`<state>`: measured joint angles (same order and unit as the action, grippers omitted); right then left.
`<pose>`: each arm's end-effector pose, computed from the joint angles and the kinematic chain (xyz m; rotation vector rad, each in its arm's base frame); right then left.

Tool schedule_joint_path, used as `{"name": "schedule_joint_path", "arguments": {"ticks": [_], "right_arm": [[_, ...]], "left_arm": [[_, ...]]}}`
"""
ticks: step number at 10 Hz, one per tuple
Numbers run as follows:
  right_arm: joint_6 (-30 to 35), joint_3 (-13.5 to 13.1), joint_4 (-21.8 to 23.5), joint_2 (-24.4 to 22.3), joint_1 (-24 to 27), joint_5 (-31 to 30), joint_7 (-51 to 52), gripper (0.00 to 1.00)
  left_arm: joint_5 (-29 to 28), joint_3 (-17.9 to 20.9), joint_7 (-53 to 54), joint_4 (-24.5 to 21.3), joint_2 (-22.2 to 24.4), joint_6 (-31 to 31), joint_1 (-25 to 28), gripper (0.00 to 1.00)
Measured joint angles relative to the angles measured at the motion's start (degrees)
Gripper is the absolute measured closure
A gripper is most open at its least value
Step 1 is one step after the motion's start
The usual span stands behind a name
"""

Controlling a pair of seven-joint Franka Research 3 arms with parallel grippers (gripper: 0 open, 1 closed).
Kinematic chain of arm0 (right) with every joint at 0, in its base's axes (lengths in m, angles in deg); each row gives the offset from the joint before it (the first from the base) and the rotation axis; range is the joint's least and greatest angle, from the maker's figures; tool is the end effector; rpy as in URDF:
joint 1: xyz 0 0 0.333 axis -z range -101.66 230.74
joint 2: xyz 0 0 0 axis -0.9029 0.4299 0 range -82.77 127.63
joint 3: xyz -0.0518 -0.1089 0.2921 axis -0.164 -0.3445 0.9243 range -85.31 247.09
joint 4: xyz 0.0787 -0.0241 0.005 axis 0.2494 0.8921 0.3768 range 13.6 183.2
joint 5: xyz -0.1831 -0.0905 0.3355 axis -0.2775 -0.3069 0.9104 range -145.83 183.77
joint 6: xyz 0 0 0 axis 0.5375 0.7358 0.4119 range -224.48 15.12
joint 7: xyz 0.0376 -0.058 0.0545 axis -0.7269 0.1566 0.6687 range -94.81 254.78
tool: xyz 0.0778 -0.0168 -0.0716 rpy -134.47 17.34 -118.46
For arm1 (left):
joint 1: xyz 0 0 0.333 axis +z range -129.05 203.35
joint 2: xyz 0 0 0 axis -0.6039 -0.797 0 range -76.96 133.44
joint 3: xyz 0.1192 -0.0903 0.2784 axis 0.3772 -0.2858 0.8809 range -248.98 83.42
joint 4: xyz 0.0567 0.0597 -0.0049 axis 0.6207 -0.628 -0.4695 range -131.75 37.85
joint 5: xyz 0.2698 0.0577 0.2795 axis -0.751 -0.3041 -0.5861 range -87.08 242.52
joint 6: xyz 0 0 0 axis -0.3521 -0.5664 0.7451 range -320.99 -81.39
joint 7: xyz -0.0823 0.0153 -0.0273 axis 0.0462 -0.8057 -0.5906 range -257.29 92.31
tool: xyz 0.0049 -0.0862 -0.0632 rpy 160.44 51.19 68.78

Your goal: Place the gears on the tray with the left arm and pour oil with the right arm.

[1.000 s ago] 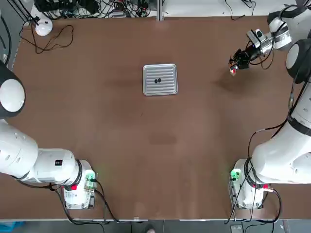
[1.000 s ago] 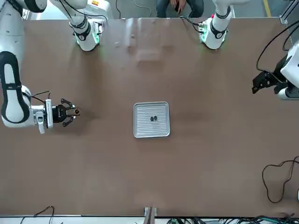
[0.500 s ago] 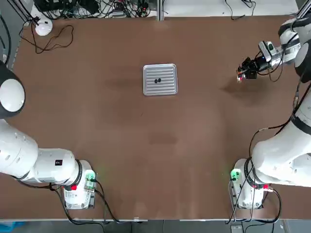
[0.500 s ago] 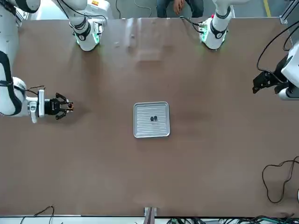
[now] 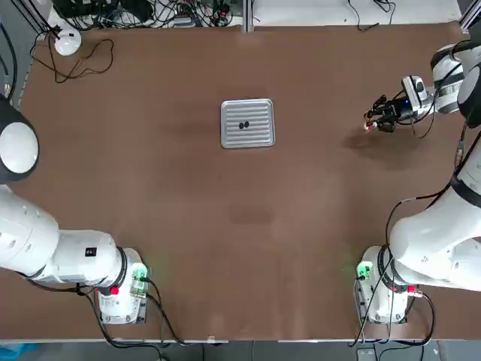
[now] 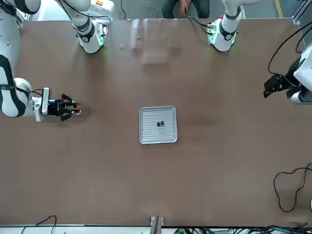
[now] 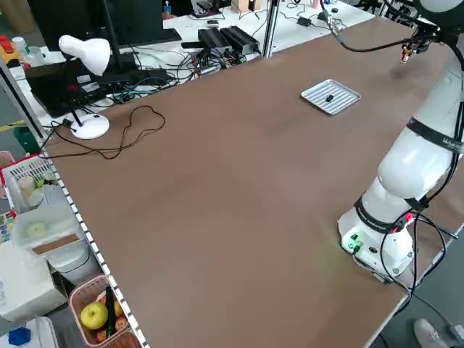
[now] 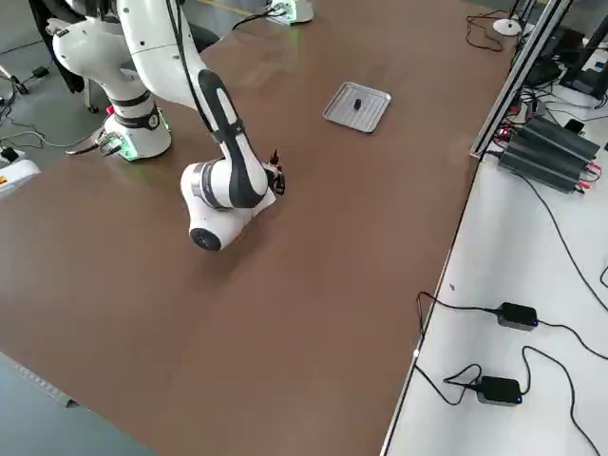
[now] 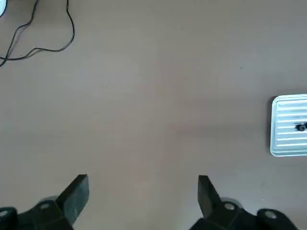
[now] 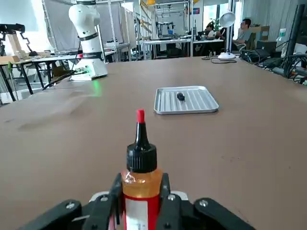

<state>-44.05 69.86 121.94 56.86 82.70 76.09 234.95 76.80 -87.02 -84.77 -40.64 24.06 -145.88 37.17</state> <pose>0.4797 -0.1599 0.1549 -1.3659 -1.4356 -0.9778 0.5756 -0.0391 0.6224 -3.1309 0.0525 -0.0100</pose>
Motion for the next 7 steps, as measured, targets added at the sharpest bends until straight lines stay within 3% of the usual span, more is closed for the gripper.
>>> {"name": "schedule_joint_path", "arguments": {"ticks": [3, 7], "right_arm": [[1.9, 0.2, 0.1, 3.5, 1.1, 1.0, 1.0, 0.68], [3.9, 3.6, -0.1, 5.7, 8.0, 1.2, 1.4, 0.68]], "left_arm": [[0.0, 0.0, 0.0, 0.0, 0.0, 0.0, 0.0, 0.0], [0.0, 0.0, 0.0, 0.0, 0.0, 0.0, 0.0, 0.0]]}}
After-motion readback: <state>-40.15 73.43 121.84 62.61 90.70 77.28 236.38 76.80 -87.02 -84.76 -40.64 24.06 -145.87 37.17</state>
